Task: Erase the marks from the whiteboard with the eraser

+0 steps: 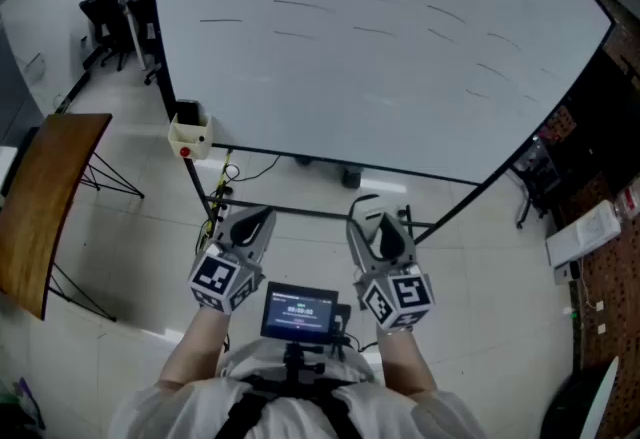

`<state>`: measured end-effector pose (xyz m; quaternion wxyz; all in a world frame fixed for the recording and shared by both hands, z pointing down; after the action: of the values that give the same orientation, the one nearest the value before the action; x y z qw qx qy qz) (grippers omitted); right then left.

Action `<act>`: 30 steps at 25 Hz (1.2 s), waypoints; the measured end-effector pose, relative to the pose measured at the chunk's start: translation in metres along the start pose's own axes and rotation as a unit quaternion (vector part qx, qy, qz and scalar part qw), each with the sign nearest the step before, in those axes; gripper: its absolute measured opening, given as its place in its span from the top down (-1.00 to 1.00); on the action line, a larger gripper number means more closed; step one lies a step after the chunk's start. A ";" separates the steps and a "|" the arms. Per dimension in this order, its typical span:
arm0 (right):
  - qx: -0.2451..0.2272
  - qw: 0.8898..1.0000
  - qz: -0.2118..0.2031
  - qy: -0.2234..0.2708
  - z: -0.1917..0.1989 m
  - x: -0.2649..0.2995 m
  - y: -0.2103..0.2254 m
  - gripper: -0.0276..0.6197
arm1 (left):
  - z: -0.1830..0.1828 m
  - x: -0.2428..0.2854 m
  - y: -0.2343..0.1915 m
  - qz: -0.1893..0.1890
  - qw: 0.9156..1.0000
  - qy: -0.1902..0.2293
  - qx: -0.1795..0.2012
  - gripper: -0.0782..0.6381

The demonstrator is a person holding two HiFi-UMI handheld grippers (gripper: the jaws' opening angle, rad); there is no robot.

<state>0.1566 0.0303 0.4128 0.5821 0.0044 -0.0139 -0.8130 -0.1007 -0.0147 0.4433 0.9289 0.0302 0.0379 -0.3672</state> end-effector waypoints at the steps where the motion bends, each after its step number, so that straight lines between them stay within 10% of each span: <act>1: 0.002 1.000 0.001 -0.002 0.001 0.003 0.001 0.13 | 0.000 0.001 -0.001 -0.003 1.000 -0.006 -0.007 0.77; 30: -0.037 0.997 -0.042 0.055 -0.055 0.222 0.091 0.13 | -0.015 0.164 -0.140 -0.037 0.999 0.005 0.020 0.77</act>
<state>0.1725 -0.2098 0.3623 0.5474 0.0281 0.0478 -0.8350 -0.0778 -0.2274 0.4095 0.9138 0.0493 0.0361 -0.4015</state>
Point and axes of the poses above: the fingertips, and each gripper's own axes: x forward along the fingers, y to its right, z out of its underside, the point moved 9 cm from there along -x, backward along the fingers, and after that the axes turned 4 degrees about z, right-handed, at the moved point
